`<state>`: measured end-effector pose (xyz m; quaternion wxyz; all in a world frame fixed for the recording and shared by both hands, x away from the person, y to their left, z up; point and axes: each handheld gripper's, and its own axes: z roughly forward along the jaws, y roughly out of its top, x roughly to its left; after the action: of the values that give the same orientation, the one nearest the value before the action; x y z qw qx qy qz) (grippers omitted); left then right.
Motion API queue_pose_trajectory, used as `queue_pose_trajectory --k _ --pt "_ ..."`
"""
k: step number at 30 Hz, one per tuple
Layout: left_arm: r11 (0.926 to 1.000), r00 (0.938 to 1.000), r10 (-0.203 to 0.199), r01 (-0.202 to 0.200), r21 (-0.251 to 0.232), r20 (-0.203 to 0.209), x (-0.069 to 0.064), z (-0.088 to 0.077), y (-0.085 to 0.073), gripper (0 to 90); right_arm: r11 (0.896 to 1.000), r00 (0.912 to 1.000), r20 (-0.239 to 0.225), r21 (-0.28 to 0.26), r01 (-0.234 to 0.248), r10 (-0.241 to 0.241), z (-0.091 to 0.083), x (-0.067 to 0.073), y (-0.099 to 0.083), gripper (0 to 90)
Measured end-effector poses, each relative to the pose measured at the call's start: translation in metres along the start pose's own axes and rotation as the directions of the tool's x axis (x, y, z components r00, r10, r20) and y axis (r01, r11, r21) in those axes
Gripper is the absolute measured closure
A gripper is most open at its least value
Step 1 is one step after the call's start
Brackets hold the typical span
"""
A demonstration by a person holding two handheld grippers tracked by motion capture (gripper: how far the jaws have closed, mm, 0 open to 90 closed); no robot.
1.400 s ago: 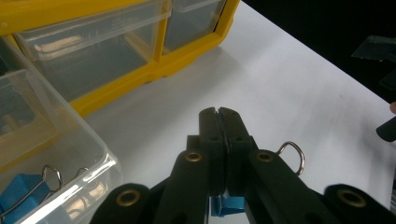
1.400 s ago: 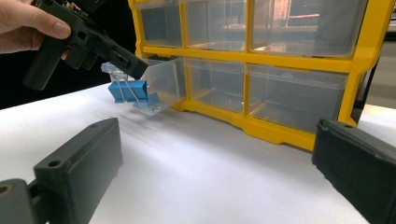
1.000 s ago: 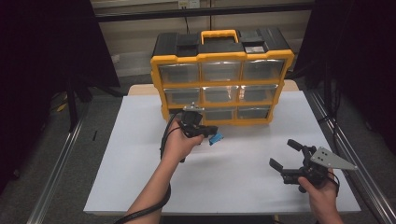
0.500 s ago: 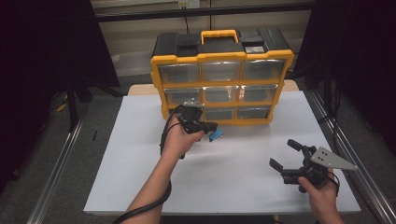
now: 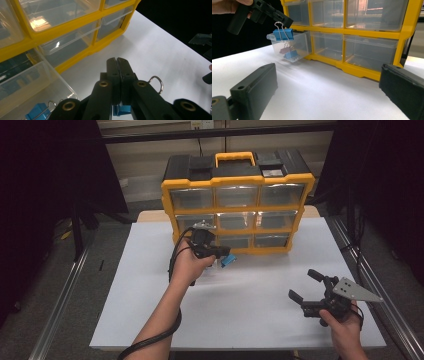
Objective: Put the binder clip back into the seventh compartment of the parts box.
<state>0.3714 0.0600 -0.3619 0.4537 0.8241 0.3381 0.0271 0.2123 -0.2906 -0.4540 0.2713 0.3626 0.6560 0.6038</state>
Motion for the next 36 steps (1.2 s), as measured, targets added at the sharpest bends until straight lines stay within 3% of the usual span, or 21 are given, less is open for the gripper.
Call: queue_pose_trajectory --k 36 --pt "0.9992 0.9958 -0.035 0.034 -0.021 -0.085 0.027 -0.015 0.010 89.4 1.000 1.0000 -0.001 -0.002 -0.001 0.001 0.000 0.000 0.000 1.6"
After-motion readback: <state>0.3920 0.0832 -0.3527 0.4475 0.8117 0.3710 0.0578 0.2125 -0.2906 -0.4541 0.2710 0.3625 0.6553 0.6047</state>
